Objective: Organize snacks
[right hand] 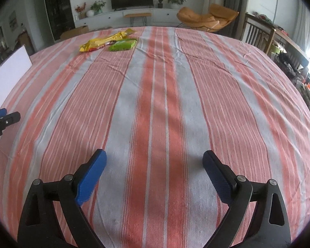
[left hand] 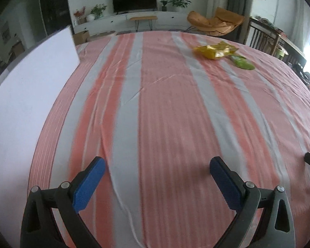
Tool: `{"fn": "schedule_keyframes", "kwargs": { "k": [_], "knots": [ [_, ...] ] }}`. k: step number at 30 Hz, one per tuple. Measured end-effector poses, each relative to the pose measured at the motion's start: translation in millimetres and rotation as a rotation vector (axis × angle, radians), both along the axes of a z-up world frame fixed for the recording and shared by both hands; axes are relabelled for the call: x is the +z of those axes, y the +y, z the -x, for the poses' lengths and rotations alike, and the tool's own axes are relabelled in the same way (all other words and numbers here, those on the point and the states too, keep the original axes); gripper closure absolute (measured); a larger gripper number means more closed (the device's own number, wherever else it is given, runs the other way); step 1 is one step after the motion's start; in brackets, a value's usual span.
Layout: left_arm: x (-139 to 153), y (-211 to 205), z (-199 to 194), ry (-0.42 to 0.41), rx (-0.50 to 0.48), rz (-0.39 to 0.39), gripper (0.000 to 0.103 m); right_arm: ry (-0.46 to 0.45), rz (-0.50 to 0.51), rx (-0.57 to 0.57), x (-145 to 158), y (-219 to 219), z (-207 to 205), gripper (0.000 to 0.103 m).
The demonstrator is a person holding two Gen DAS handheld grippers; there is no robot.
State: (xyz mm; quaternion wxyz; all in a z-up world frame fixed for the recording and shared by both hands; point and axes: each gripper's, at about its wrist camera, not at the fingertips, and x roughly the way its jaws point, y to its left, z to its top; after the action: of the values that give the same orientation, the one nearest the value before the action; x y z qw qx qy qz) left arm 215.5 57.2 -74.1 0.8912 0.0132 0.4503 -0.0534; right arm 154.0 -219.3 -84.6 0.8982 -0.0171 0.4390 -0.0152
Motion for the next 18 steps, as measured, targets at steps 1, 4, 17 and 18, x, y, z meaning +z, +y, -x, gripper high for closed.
{"fn": "schedule_keyframes", "kwargs": {
  "k": [1, 4, 17, 18],
  "knots": [
    [1, 3, 0, -0.009, 0.006, 0.011, 0.003, 0.0, 0.0, 0.0, 0, 0, 0, 0.007],
    [-2, 4, -1, -0.009, 0.006, 0.013, 0.003, 0.0, 0.001, 0.0, 0, 0, 0, 0.007],
    [-4, -1, -1, -0.001, -0.013, -0.005, 0.0, -0.006, -0.119, -0.011, 32, -10, -97, 0.007],
    [-4, -1, -1, -0.001, -0.013, -0.005, 0.0, -0.018, -0.137, -0.008, 36, -7, -121, 0.007]
  ]
}}
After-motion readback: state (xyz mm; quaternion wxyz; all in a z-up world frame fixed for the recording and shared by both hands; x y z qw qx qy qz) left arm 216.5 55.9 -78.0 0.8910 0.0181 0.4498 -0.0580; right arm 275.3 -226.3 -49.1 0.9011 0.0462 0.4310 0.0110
